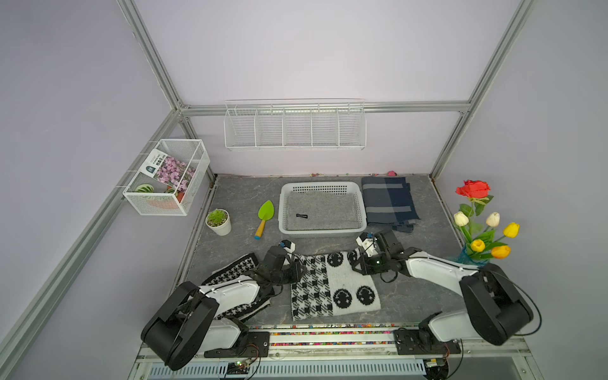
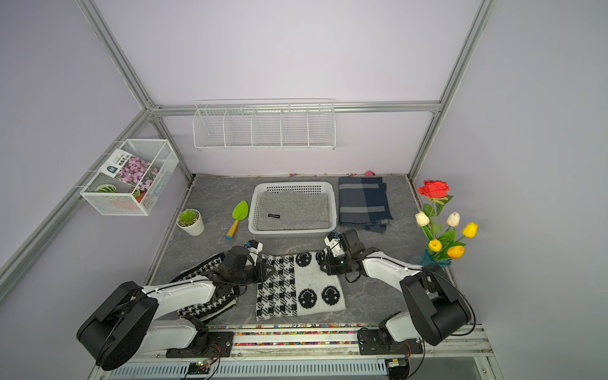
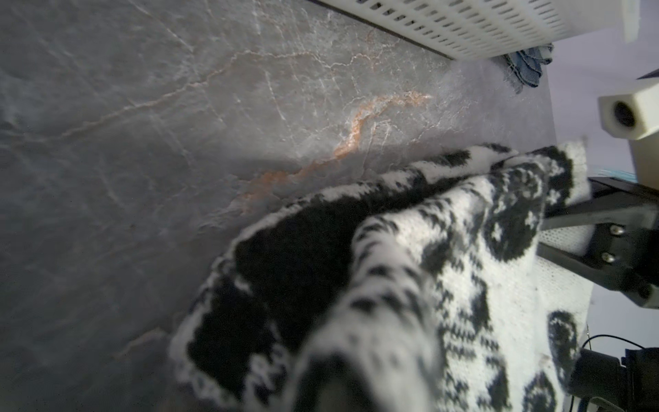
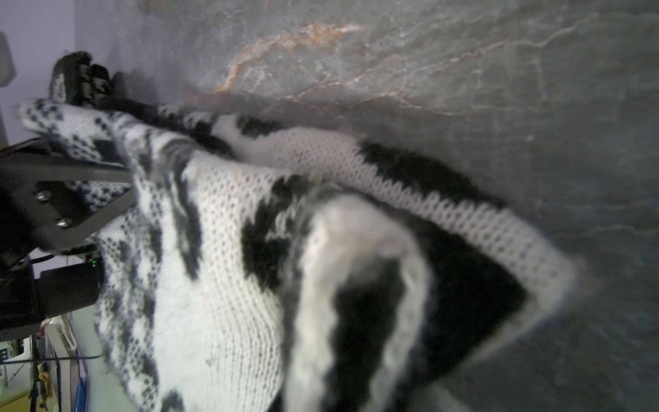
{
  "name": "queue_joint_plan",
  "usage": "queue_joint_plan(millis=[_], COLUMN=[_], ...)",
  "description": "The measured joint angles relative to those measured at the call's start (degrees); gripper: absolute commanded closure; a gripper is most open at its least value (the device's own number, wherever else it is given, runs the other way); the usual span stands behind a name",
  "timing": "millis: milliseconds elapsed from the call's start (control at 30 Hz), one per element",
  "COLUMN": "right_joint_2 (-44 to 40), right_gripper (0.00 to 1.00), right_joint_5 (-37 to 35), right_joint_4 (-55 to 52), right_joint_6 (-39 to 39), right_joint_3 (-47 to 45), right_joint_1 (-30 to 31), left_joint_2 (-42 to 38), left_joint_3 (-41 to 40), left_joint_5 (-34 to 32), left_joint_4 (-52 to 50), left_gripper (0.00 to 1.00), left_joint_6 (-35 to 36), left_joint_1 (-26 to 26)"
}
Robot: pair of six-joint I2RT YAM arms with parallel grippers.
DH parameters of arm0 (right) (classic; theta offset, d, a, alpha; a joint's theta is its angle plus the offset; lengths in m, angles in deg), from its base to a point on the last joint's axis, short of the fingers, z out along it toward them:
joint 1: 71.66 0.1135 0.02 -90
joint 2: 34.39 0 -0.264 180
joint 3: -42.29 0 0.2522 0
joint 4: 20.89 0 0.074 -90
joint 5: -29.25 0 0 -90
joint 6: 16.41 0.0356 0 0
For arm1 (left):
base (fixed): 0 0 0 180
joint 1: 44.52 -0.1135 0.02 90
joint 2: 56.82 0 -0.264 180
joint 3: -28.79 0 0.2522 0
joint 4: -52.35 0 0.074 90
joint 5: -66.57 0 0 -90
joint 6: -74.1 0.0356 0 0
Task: Put the folded scarf in the basket
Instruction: Pick up the scarf at the center of the board, then place the scarf in the basket.
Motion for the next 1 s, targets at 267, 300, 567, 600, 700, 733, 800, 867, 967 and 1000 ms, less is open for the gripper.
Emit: queue_joint_plan(millis=[267,300,567,600,700,733,800,867,967,1000], right_joint_2=[-12.28,-12.9,-18.12,-19.17,-20.85,-20.81,-19.82,-17.86,-12.94,-10.93], right_gripper=[1.0,1.0,1.0,1.0,1.0,1.0,1.0,1.0,1.0,1.0], right_joint_5=[0.22,0.22,-0.07,-0.2,-0.37,-0.5,-0.92,-1.09,-1.2,-1.4], right_joint_4=[-1.62,-2.21,-9.09,-9.92,-11.37,-11.93,-13.35,-13.99,-14.6,-14.67], right_joint_6=[-0.09,-0.09,0.22,0.39,0.83,0.81,0.79,0.76,0.39,0.04], right_joint_3=[-0.02,0.09,5.22,6.49,10.56,12.11,16.44,20.76,27.74,29.97], right_joint_1=[2.75,2.75,3.65,3.65,3.65,3.63,3.28,2.45,0.22,-0.5], left_joint_2=[-10.82,-12.94,-19.65,-19.82,-19.91,-19.89,-19.34,-17.94,-14.05,-12.31], left_joint_3=[0.15,0.17,5.27,6.8,12.17,14.21,19.1,23.93,30.8,32.96], left_joint_5=[-0.13,-0.09,0.28,0.26,-0.15,-0.74,-2.71,-4.61,-6.71,-7.3], left_joint_4=[-5.05,-5.44,-10.8,-11.74,-14.19,-15.06,-16.96,-18.32,-19.19,-19.58], left_gripper=[1.0,1.0,1.0,1.0,1.0,1.0,1.0,1.0,1.0,1.0], left_joint_6=[0.42,0.44,0.66,0.66,0.94,1.31,1.97,2.86,4.22,4.66], left_joint_1=[0.17,0.39,1.64,1.64,1.64,1.64,1.62,1.44,0.2,-0.28])
